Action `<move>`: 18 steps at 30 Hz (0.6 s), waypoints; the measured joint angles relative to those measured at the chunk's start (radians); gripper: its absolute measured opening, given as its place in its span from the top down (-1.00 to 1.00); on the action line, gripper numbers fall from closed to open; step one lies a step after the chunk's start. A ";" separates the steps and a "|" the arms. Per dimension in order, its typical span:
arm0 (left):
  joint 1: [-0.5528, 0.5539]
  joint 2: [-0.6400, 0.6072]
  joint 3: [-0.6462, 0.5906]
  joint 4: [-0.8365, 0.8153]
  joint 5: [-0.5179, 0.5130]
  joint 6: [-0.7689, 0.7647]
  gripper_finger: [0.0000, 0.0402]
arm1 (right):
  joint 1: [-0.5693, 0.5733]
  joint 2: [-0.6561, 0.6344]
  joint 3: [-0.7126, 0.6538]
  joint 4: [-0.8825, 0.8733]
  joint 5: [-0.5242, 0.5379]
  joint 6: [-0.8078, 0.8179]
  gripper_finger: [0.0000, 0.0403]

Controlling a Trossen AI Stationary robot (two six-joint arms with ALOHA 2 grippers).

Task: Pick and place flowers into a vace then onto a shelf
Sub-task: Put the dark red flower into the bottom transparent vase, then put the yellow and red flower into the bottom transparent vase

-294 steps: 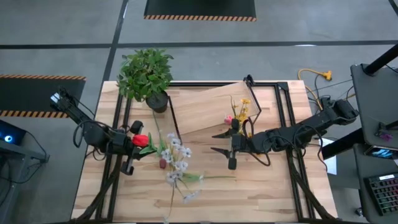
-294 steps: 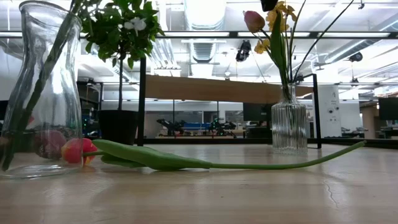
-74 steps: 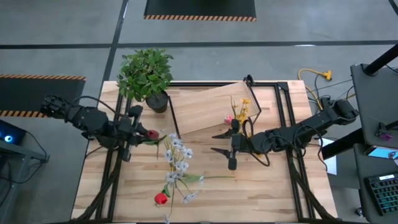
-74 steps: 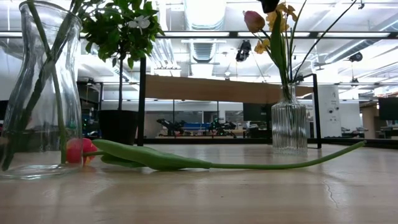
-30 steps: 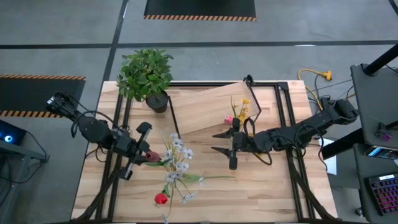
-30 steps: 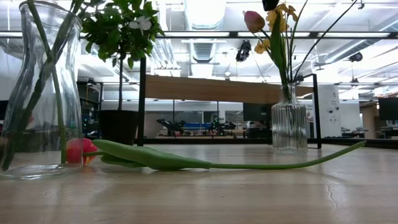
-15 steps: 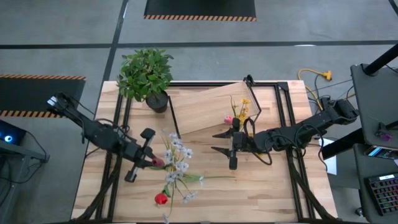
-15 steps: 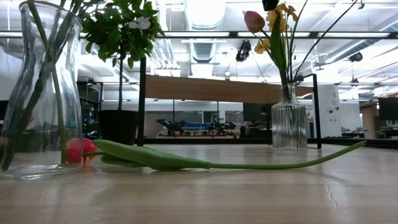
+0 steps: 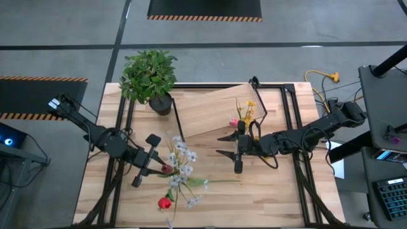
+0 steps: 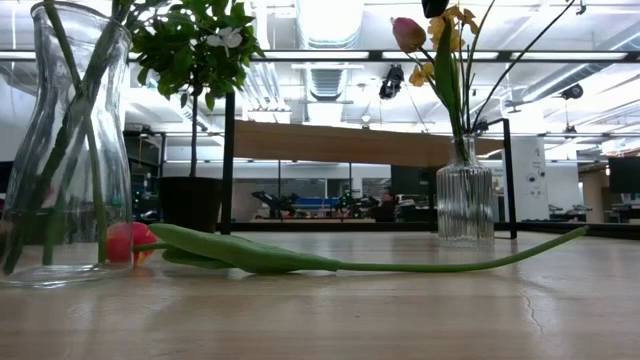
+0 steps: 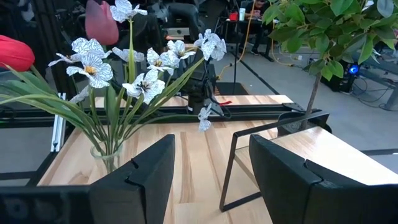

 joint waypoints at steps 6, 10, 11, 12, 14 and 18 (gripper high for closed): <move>0.000 -0.014 0.153 -0.338 0.000 -0.029 0.06 | 0.000 0.000 0.000 0.000 0.000 0.000 0.01; 0.000 -0.016 0.268 -0.502 -0.004 -0.095 -0.01 | 0.000 0.000 0.000 0.000 0.000 0.000 0.01; 0.000 -0.017 0.289 -0.535 -0.005 -0.093 -0.01 | 0.000 0.000 0.000 0.000 0.000 0.000 0.01; 0.000 -0.019 0.308 -0.564 -0.006 -0.085 -0.01 | 0.000 0.000 0.000 0.000 0.000 0.000 0.01; 0.000 -0.030 0.337 -0.614 -0.010 -0.074 0.00 | 0.000 0.000 0.000 0.000 0.000 0.000 0.01; 0.000 -0.091 0.324 -0.636 -0.094 -0.072 0.03 | 0.000 0.000 0.000 -0.012 0.000 0.000 0.01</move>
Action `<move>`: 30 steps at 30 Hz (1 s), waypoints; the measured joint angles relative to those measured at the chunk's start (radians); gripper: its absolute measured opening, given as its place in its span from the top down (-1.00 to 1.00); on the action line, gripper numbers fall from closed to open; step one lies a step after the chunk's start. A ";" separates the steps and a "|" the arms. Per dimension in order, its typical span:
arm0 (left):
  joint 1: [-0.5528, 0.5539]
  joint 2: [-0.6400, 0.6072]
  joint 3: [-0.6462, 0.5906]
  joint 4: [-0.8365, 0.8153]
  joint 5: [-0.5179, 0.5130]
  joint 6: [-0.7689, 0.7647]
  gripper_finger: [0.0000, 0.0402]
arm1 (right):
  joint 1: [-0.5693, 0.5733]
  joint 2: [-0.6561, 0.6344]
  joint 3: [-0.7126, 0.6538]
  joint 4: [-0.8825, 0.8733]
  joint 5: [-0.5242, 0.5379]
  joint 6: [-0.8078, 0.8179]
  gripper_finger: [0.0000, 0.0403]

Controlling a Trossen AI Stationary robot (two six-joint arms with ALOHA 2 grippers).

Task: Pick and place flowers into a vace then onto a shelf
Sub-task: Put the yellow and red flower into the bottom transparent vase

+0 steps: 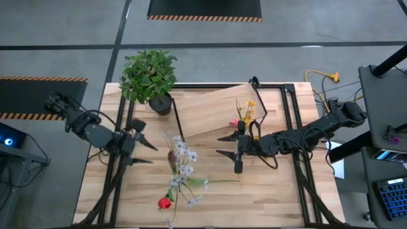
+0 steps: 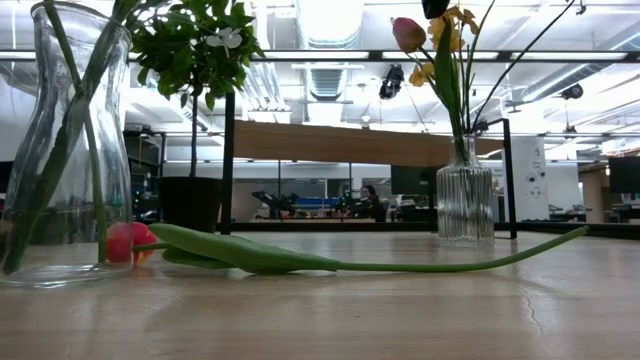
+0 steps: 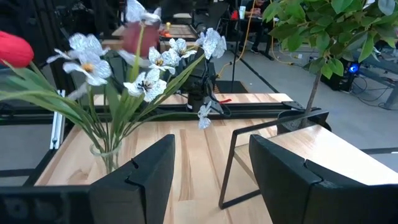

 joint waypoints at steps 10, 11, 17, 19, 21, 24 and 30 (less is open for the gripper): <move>0.003 -0.292 -0.402 0.363 -0.183 0.091 0.06 | 0.000 0.000 -0.001 -0.034 0.000 0.002 0.01; 0.003 -0.327 -0.442 0.403 -0.199 0.107 0.06 | 0.000 0.000 -0.001 -0.034 0.000 0.003 0.01; 0.038 -0.548 -0.620 0.540 -0.229 0.157 0.06 | 0.000 -0.001 -0.001 -0.033 0.000 0.003 0.01; 0.065 -0.620 -0.660 0.569 -0.233 0.158 0.07 | 0.000 -0.001 -0.001 -0.034 0.000 0.001 0.01; 0.099 -0.675 -0.700 0.597 -0.231 0.161 0.10 | 0.000 -0.001 -0.001 -0.033 0.000 0.000 0.01; 0.154 -0.736 -0.749 0.607 -0.229 0.156 0.21 | 0.000 -0.001 -0.001 -0.033 0.000 0.001 0.01; 0.211 -0.765 -0.805 0.607 -0.227 0.127 0.61 | 0.000 -0.001 -0.001 -0.030 0.000 0.004 0.01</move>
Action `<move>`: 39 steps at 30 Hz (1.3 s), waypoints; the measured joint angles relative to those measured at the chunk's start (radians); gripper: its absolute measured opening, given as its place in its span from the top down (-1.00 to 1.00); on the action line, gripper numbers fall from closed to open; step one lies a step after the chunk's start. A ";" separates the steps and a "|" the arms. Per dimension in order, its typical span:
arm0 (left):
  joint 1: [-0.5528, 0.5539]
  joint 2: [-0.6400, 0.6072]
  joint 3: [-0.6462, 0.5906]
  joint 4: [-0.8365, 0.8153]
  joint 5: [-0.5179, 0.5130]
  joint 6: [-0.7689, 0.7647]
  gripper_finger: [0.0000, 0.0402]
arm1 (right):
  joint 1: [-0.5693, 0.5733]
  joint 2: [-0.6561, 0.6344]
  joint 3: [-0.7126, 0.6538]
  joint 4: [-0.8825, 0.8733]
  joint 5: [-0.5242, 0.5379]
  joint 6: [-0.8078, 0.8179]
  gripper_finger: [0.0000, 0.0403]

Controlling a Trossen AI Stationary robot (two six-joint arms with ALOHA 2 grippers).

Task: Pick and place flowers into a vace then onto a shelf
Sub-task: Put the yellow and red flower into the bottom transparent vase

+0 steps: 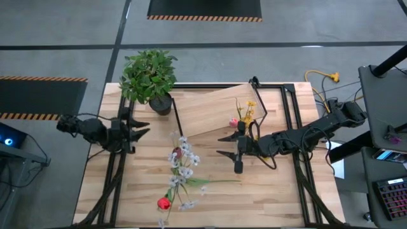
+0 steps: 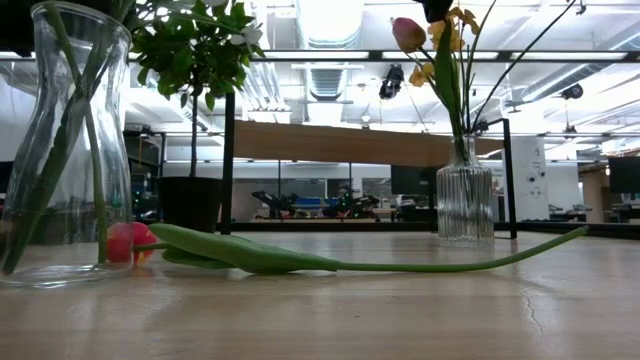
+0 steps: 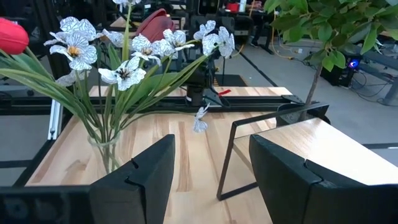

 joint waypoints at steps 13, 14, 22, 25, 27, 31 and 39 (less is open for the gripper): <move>0.082 -0.003 -0.155 0.139 0.058 -0.022 1.00 | 0.002 -0.013 0.000 -0.089 -0.153 -0.053 0.01; 0.082 -0.003 -0.160 0.143 0.069 -0.022 1.00 | 0.003 -0.012 0.000 -0.095 -0.180 -0.056 0.01; 0.082 -0.003 -0.176 0.138 0.083 -0.017 1.00 | 0.021 0.040 -0.004 -0.160 -0.361 -0.107 0.01; 0.082 -0.003 -0.185 0.167 0.083 -0.036 1.00 | 0.058 0.118 -0.002 -0.100 -0.395 -0.124 0.03; 0.082 -0.003 -0.186 0.178 0.083 -0.040 1.00 | 0.080 0.182 0.018 -0.101 -0.395 -0.112 0.04; 0.082 0.000 -0.178 0.185 0.083 -0.040 1.00 | 0.107 0.316 0.081 -0.102 -0.377 -0.066 0.08; 0.082 -0.001 -0.178 0.207 0.082 0.005 1.00 | 0.110 0.526 0.265 -0.229 -0.359 -0.030 0.13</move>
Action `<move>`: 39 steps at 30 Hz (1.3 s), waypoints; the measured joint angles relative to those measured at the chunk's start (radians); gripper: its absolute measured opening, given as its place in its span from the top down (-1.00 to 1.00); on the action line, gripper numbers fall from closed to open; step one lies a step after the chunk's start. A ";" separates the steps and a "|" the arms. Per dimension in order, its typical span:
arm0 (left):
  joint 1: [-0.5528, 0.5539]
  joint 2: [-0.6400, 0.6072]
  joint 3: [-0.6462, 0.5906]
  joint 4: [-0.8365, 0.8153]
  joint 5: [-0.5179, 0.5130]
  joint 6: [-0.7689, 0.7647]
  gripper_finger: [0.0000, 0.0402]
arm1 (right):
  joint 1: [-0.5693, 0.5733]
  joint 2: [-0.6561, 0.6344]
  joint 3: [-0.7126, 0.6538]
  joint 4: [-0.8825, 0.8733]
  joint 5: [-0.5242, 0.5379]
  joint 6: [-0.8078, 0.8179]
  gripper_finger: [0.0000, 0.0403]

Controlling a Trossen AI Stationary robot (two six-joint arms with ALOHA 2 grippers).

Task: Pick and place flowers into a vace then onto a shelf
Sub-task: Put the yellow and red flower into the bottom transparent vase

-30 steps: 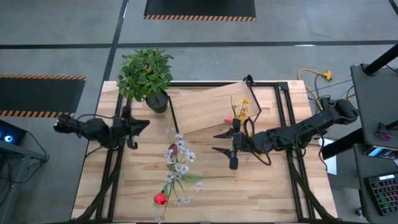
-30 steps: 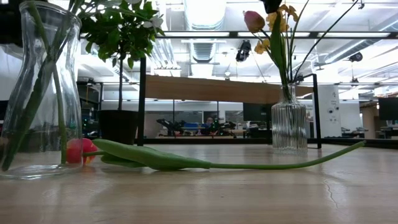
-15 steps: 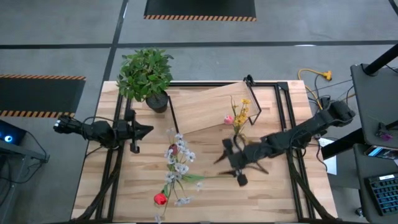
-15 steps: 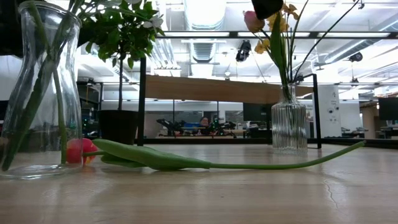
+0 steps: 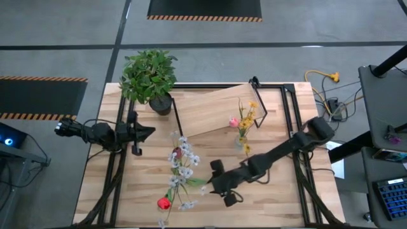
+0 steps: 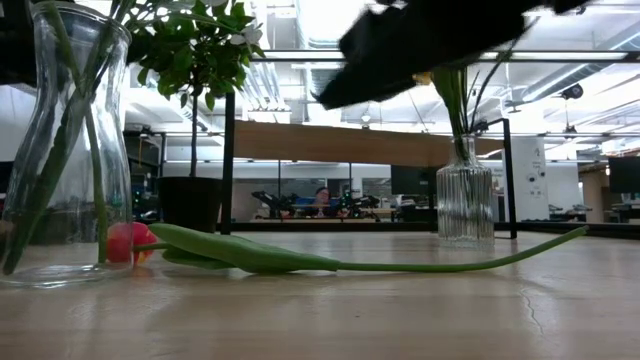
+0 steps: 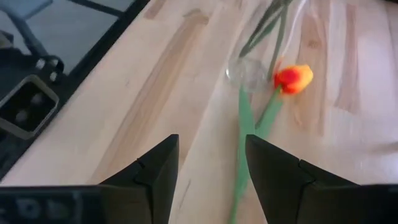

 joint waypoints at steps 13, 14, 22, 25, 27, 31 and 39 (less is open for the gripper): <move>0.000 0.015 0.000 -0.015 0.000 -0.001 1.00 | -0.003 0.183 0.154 -0.043 0.178 0.043 0.21; 0.000 0.015 0.000 -0.016 0.000 -0.004 1.00 | -0.005 0.199 0.161 -0.043 0.178 0.053 0.21; -0.001 0.022 0.000 -0.017 0.000 -0.031 1.00 | -0.034 0.321 0.222 -0.038 0.179 0.073 0.19; -0.001 0.027 0.000 -0.016 0.000 -0.031 1.00 | -0.050 0.344 0.243 -0.040 0.179 0.073 0.19; -0.001 0.027 0.000 -0.016 -0.001 -0.031 1.00 | -0.062 0.349 0.244 -0.046 0.179 0.072 0.21; -0.001 0.027 0.000 -0.016 0.000 -0.026 1.00 | -0.074 0.344 0.245 -0.089 0.178 0.084 0.29; -0.001 0.028 0.000 -0.016 0.000 -0.020 1.00 | -0.081 0.333 0.248 -0.179 0.145 0.181 0.67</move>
